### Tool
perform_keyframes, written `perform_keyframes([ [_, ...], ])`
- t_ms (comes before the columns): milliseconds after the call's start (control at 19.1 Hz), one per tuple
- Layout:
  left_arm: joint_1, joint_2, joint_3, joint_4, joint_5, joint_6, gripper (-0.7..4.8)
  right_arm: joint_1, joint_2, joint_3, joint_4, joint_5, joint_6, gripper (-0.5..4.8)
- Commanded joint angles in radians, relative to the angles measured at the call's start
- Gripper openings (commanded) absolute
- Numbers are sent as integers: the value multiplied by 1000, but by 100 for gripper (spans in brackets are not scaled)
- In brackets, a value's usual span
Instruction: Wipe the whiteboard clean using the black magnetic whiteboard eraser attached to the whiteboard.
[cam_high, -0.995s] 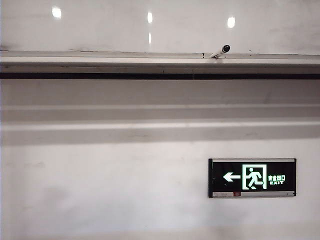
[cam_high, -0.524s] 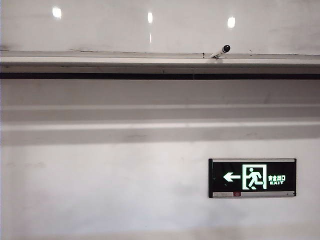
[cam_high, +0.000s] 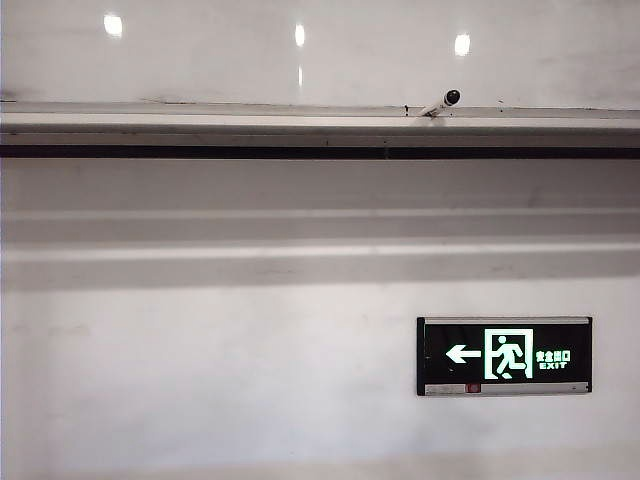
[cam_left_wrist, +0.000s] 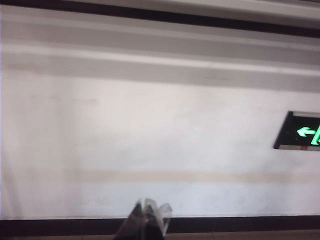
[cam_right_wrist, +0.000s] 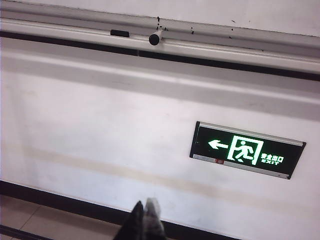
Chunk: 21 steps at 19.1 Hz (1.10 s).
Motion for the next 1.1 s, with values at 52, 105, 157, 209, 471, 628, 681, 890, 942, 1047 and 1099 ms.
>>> perform_keyframes([
  [52, -9, -1, 0, 10, -3, 2, -6, 0, -1, 2, 11, -1, 3, -5],
  [105, -8, -1, 0, 10, 4, 0, -5, 0, -1, 2, 11, -1, 3, -5],
  [157, -8, -1, 0, 11, 3, 0, -5, 0, -1, 2, 11, -1, 3, -5],
  [209, -8, -1, 0, 10, 3, 0, -5, 0, -1, 2, 10, -1, 4, -5],
  [471, -8, -1, 0, 10, 3, 0, -5, 0, -1, 2, 10, -1, 4, -5],
  [628, -8, -1, 0, 10, 3, 0, -5, 0, -1, 2, 11, -1, 4, -5],
  [681, -8, -1, 0, 10, 3, 0, -5, 0, -1, 2, 11, -1, 4, -5],
  [890, -8, -1, 0, 10, 3, 0, -5, -23, -1, -24, 40, 32, 2, -5],
  [942, -8, -1, 0, 10, 3, 0, -5, -65, -1, -58, 64, 62, 3, -5],
  [1047, -8, -1, 0, 10, 3, 0, -5, -179, -1, -137, 122, 28, 3, -5],
  [1099, -8, -1, 0, 10, 3, 0, -5, -241, -1, -170, 142, -33, 3, -5],
])
